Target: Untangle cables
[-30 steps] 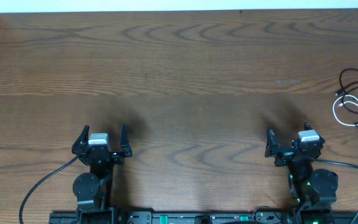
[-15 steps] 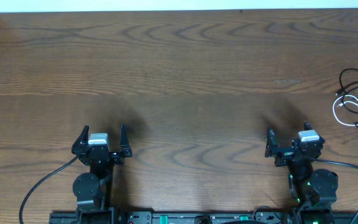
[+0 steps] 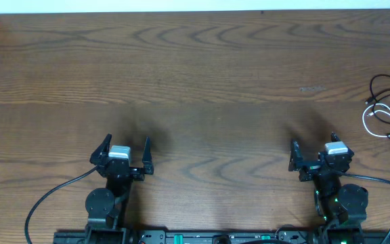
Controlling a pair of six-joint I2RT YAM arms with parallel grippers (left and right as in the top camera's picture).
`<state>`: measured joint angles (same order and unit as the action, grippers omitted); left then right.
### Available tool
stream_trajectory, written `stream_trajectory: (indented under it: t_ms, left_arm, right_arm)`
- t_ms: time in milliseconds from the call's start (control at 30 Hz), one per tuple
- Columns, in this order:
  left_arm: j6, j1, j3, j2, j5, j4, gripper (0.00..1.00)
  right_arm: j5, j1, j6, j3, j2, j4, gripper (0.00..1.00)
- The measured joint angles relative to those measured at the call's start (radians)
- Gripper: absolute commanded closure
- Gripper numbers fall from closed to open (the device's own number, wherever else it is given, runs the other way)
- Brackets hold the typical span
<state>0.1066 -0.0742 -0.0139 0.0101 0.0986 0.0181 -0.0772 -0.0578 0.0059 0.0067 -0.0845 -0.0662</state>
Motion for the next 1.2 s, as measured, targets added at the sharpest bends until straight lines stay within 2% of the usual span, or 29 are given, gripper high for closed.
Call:
stream_trajectory:
  t_ms: [700, 1000, 1200]
  left_arm:
    - [0.036, -0.001, -0.005, 0.0, -0.074, 0.009, 0.02]
    - [-0.154, -0.001, -0.005, 0.0, -0.067, 0.01, 0.02]
    - [-0.201, -0.001, -0.005, 0.0, -0.053, 0.011, 0.03]
  right_arm:
    - [0.0, 0.0, 0.0, 0.0, 0.0, 0.0, 0.01]
    - [0.0, 0.0, 0.0, 0.0, 0.0, 0.0, 0.01]
    - [0.0, 0.0, 0.0, 0.0, 0.0, 0.0, 0.01]
